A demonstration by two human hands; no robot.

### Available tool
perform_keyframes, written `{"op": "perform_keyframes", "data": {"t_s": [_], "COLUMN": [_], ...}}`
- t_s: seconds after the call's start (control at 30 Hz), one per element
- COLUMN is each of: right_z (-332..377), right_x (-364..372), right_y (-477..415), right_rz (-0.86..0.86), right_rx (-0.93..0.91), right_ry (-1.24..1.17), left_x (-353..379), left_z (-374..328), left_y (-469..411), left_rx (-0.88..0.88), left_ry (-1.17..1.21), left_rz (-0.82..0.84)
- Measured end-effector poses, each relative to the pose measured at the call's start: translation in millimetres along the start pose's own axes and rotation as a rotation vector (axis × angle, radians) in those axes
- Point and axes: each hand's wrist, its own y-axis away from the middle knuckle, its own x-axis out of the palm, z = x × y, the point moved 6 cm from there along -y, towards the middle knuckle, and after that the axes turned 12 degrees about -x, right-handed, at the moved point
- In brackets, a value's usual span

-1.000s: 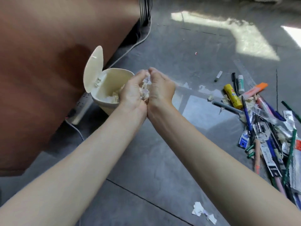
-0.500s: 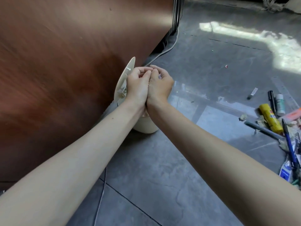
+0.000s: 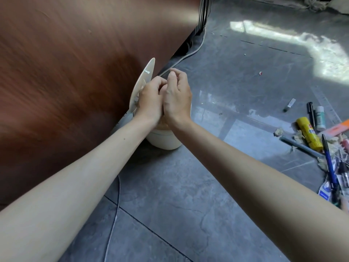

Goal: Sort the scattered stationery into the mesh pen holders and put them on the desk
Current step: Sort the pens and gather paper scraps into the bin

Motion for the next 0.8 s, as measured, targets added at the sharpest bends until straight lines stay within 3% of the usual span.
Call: {"op": "perform_keyframes", "data": {"t_s": [0.1, 0.27, 0.4, 0.47, 0.53, 0.63, 0.73, 0.8], "right_z": [0, -2, -4, -5, -7, -2, 2, -2], "right_x": [-6, -10, -21, -23, -27, -45, -80, -109], "right_y": [1, 5, -2, -4, -7, -5, 3, 10], "right_rz": [-0.012, 0.141, 0.127, 0.113, 0.075, -0.032, -0.145, -0.177], "right_rx": [-0.043, -0.072, -0.067, -0.079, -0.074, -0.115, -0.188, -0.242], "right_ry": [0.018, 0.048, 0.143, 0.189, 0.191, 0.144, 0.136, 0.216], "left_x": [-5, -8, -7, -2, -4, -3, 28, 59], "left_z": [1, 4, 5, 11, 12, -5, -18, -16], "left_y": [1, 8, 14, 15, 17, 39, 73, 93], "left_rx": [0.052, 0.099, 0.175, 0.131, 0.119, 0.3, 0.583, 0.664], "left_ry": [-0.036, -0.147, -0.305, -0.416, -0.397, -0.265, -0.286, -0.308], "left_rz": [-0.074, -0.021, 0.011, 0.066, 0.004, -0.13, -0.047, 0.043]}}
